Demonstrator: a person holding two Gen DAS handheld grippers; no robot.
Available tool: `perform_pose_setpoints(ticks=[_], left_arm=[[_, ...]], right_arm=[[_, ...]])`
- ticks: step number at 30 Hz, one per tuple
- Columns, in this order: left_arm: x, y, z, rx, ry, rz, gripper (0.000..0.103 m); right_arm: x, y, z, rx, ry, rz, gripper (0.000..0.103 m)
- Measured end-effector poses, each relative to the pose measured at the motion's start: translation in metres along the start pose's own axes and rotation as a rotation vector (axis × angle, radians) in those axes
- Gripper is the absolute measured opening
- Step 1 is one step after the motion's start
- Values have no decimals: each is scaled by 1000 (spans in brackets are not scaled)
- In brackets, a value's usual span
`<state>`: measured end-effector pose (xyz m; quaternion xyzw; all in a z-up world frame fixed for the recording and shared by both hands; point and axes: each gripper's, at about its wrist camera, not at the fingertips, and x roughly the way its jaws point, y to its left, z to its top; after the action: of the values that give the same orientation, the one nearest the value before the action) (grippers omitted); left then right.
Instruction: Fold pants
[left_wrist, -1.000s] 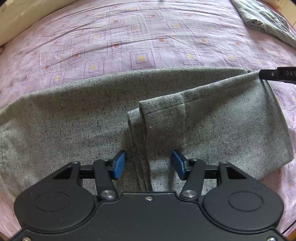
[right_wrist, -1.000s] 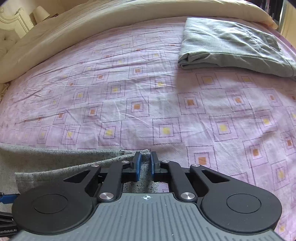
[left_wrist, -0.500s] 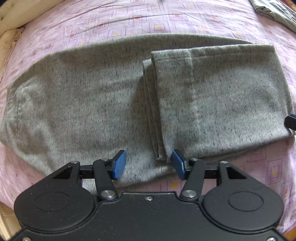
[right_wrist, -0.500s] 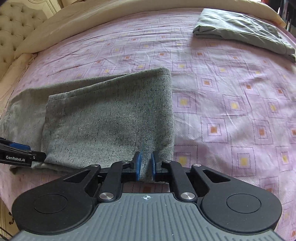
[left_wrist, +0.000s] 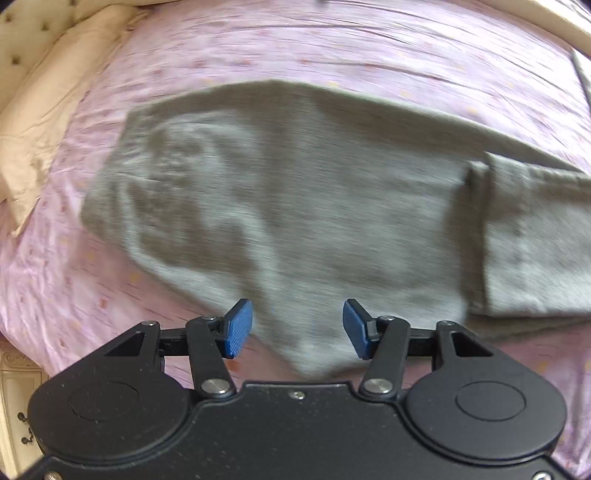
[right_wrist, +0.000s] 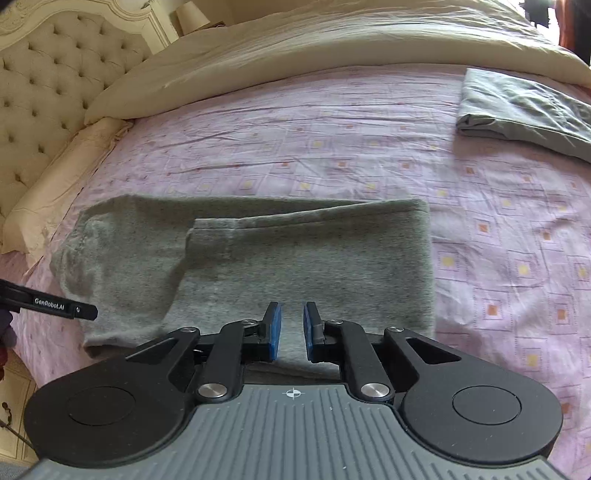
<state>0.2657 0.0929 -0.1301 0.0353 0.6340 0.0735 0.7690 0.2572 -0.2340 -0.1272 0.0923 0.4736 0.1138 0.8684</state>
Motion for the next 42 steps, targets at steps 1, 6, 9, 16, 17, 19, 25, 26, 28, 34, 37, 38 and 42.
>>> perform_pose_setpoints(ticks=[1, 6, 9, 16, 17, 19, 25, 26, 28, 34, 37, 38, 42], left_arm=[[3, 14, 5, -16, -1, 2, 60], [24, 83, 33, -69, 2, -16, 60], [37, 116, 48, -67, -13, -28, 60], [76, 174, 67, -66, 35, -95, 61], [80, 178, 66, -68, 47, -112, 61], [83, 182, 60, -58, 48, -152, 63], [94, 181, 43, -26, 73, -244, 68], [97, 181, 42, -33, 73, -248, 72], [102, 183, 42, -60, 72, -253, 76], [107, 191, 39, -118, 60, -286, 79], [105, 200, 29, -174, 40, -300, 79], [105, 203, 26, -200, 36, -307, 79], [107, 226, 16, -353, 31, -360, 79]], right_arm=[[3, 10, -1, 3, 7, 6, 13], [31, 67, -3, 11, 46, 15, 13], [50, 100, 1, 35, 55, 1, 13], [97, 145, 29, 66, 18, -71, 13], [105, 149, 36, 63, 13, -84, 13], [121, 156, 51, 45, 0, -120, 13], [167, 158, 86, 40, 27, -195, 13], [174, 158, 88, 40, 40, -210, 13], [185, 159, 84, 50, 84, -227, 13], [171, 182, 38, 44, 169, -194, 13], [154, 196, 9, 48, 212, -177, 13], [149, 199, -2, 52, 227, -172, 13], [132, 215, -32, 40, 249, -160, 13]])
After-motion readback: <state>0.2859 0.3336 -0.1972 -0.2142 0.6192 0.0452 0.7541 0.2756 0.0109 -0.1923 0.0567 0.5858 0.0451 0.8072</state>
